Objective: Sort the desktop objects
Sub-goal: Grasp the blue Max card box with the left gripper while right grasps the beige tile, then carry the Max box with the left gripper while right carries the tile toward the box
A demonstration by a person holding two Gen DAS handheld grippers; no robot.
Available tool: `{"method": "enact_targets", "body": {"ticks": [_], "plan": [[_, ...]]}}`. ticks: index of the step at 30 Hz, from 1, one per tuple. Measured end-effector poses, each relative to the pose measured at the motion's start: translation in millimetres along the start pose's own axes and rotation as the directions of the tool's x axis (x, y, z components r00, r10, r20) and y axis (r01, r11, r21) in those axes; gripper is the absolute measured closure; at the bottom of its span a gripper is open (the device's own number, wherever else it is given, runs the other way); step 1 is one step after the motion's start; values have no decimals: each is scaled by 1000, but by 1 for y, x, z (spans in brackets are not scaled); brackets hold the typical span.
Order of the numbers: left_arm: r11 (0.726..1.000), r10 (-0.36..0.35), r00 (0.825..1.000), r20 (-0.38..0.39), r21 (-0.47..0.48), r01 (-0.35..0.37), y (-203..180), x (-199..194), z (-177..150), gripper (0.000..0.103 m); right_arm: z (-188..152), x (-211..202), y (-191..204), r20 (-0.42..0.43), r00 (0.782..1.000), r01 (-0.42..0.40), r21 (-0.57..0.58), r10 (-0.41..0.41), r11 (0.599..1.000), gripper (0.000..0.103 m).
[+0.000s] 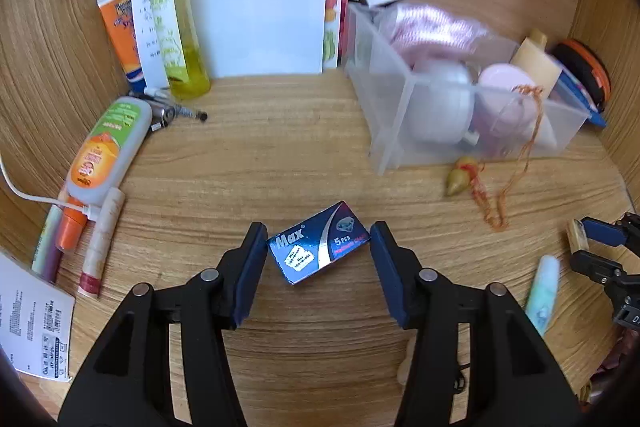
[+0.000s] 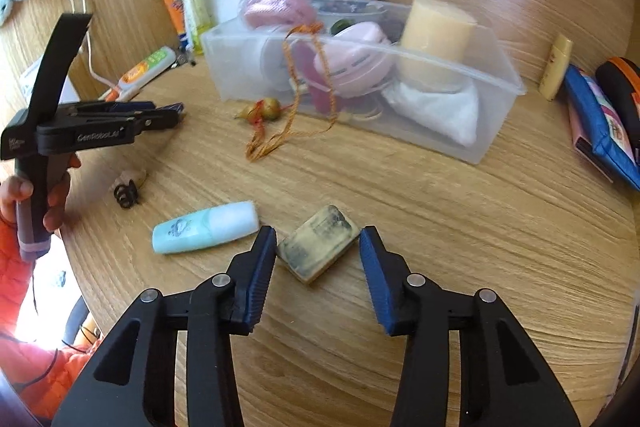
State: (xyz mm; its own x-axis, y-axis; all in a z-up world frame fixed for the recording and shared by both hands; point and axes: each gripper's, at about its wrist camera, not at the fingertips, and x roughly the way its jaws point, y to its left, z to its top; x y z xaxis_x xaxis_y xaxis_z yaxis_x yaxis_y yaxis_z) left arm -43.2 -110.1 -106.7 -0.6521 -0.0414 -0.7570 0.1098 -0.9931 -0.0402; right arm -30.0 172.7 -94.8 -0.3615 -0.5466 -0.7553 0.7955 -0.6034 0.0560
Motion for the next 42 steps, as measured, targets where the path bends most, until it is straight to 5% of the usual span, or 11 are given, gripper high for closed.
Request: {"method": "enact_targets", "body": {"ticks": [20,42], "plan": [[993,-121,972,203,37,116,-39,-42,49,51,38,-33,-36,119,987,101,37,-104,994,63],[972,-229,958,175,101,214,-81,-11,89,51,78,-28,-84,181,973,129,100,-145,987,63]]}}
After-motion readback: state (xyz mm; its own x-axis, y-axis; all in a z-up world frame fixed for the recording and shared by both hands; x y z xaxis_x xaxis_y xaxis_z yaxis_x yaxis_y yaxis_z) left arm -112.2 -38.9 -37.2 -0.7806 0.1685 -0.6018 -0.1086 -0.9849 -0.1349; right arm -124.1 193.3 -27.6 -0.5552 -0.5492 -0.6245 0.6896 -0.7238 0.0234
